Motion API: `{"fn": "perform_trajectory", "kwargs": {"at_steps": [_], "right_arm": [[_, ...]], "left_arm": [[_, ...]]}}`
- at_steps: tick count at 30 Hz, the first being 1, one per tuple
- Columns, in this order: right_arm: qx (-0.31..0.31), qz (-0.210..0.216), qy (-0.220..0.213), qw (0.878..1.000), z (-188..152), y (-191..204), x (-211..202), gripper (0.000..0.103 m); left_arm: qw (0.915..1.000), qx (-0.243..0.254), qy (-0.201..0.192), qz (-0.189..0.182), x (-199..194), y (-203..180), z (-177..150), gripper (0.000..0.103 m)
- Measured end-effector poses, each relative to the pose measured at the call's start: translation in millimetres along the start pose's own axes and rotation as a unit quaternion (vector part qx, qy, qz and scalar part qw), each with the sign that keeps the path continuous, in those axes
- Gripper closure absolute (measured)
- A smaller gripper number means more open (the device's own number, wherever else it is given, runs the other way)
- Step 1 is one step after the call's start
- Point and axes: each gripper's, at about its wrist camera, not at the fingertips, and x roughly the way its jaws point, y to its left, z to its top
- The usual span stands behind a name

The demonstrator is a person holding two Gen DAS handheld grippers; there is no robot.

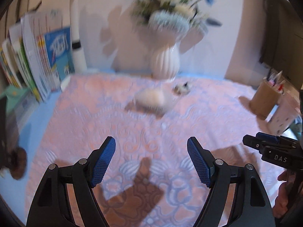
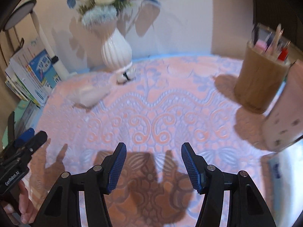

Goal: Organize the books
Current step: 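Move both open tools back over the bed toward the white bag and beige item, then grasp the white plastic bag with the left tool while the right tool grasps the beige cloth item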

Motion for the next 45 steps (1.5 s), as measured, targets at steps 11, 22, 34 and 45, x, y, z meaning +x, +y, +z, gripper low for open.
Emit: {"fn": "perform_trajectory", "kwargs": {"at_steps": [11, 22, 34, 45], "right_arm": [[-0.023, -0.033, -0.008, 0.999, -16.9, 4.6, 29.8, 0.036], [-0.036, -0.027, 0.003, 0.999, -14.4, 7.6, 35.6, 0.025], [-0.025, 0.067, 0.052, 0.996, 56.6, 15.1, 7.8, 0.02], [-0.008, 0.081, 0.037, 0.996, 138.6, 36.1, 80.7, 0.027]], "left_arm": [[0.9994, -0.003, 0.016, 0.032, 34.4, 1.5, -17.6, 0.026], [0.9989, -0.022, 0.036, 0.021, 42.2, 9.7, -16.6, 0.026], [0.9954, -0.064, 0.028, -0.066, 12.8, 21.8, 60.6, 0.026], [0.9855, -0.128, 0.067, -0.089, 101.0, 32.9, 95.7, 0.027]]}}
